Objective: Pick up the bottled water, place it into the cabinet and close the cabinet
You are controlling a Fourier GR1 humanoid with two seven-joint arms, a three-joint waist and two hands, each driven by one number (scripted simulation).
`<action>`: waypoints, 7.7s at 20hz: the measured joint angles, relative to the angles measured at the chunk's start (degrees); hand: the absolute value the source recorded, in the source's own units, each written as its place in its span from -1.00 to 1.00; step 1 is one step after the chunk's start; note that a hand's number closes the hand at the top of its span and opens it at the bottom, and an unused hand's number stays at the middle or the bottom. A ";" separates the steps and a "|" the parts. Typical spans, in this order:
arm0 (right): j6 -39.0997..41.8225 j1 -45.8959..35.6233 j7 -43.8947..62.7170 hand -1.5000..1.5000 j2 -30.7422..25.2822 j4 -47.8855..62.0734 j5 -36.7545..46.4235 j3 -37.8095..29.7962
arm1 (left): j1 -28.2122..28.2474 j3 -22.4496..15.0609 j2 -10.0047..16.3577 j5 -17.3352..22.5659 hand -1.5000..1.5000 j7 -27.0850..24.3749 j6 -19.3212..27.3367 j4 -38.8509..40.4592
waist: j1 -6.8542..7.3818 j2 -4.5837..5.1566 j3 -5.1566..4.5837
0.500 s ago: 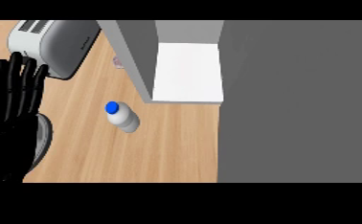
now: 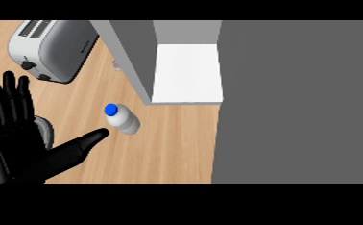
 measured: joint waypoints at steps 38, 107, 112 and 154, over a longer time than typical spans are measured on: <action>-9.55 6.44 14.50 -1.00 1.44 -15.74 7.72 23.77 | -0.32 -28.06 -0.51 -45.23 -1.00 44.42 20.78 -10.66 | 0.09 0.08 0.03; -22.99 2.39 13.84 -1.00 -8.54 -15.91 10.42 32.61 | -11.72 -4.93 -0.80 47.44 -1.00 -54.63 10.05 72.72 | -0.44 0.21 -0.03; -23.28 1.50 14.41 -1.00 -9.05 -15.99 10.25 31.36 | -13.25 -4.48 -0.72 50.57 -1.00 -58.80 5.88 76.69 | -0.36 0.23 -0.02; -27.68 3.01 10.92 -1.00 -13.00 -15.43 10.24 34.23 | -4.46 -19.79 11.40 48.10 1.00 -42.82 -17.81 50.01 | 0.24 0.01 0.07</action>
